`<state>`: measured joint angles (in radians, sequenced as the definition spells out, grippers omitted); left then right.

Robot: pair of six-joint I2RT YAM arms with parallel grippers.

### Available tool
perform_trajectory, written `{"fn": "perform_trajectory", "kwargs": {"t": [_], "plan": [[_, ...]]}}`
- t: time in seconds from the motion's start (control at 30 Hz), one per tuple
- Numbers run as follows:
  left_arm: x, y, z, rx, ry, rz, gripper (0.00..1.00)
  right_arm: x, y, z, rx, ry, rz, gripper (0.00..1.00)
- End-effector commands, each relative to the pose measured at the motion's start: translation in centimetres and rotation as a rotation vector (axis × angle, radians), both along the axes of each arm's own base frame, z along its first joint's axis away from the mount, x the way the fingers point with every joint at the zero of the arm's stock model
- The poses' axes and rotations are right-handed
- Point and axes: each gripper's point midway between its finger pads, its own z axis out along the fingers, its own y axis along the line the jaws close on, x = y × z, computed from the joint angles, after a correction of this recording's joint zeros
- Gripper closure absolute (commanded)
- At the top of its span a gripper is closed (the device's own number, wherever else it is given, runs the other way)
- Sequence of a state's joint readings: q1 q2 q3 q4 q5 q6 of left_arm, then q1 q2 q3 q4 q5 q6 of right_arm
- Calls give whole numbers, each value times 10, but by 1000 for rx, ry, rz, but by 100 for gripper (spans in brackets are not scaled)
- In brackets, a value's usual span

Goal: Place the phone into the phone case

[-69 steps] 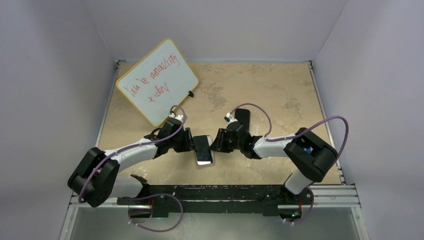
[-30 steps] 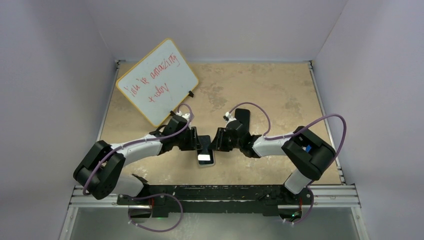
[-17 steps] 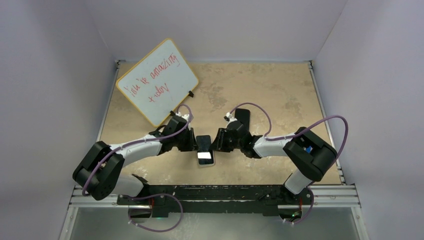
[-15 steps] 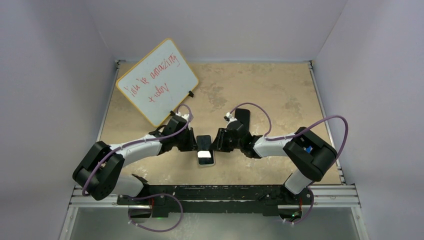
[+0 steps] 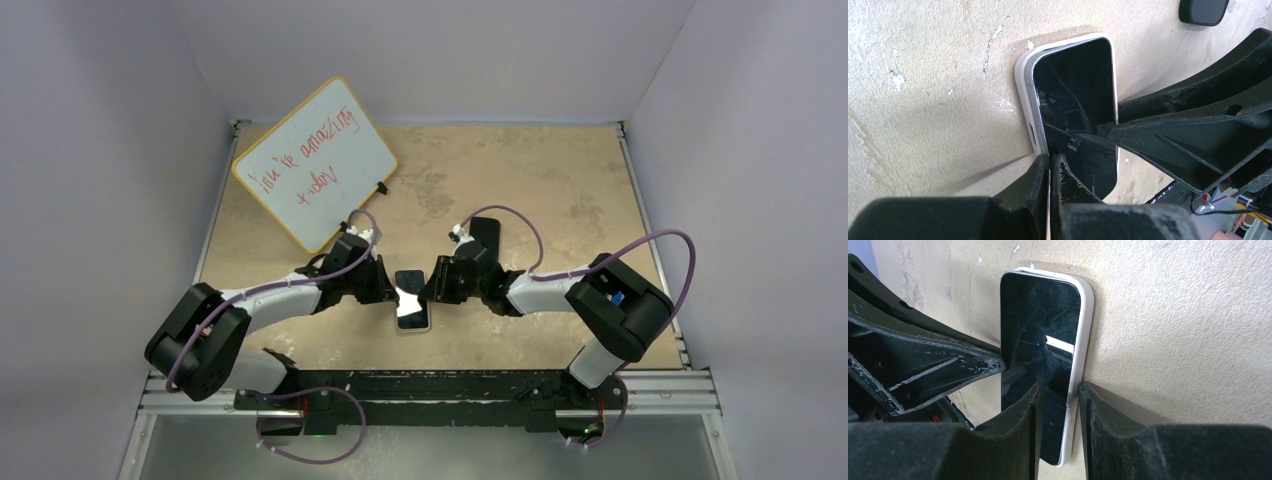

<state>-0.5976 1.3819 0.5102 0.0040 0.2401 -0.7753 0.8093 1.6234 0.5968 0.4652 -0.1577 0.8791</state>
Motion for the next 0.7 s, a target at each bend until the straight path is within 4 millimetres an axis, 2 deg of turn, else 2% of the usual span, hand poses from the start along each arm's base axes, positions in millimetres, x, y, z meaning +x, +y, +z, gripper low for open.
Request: {"fn": "perform_trajectory", "kwargs": {"t": [0.0, 0.07, 0.23, 0.3, 0.47, 0.67], "plan": [[-24, 12, -31, 96, 107, -23, 96, -5, 4, -1, 32, 23, 8, 65], [-16, 13, -19, 95, 80, -19, 91, -5, 5, 1, 39, 25, 6, 62], [5, 10, 21, 25, -17, -2, 72, -5, 3, 3, 46, 24, -9, 59], [8, 7, 28, 4, -36, -5, 70, -6, 1, 3, 44, 25, -14, 57], [6, 4, 19, -6, -19, -18, 69, -7, 0, -1, 48, 36, -22, 51], [2, 13, -4, 53, 30, -2, 83, -9, 12, 4, 98, 64, -2, 43]]}}
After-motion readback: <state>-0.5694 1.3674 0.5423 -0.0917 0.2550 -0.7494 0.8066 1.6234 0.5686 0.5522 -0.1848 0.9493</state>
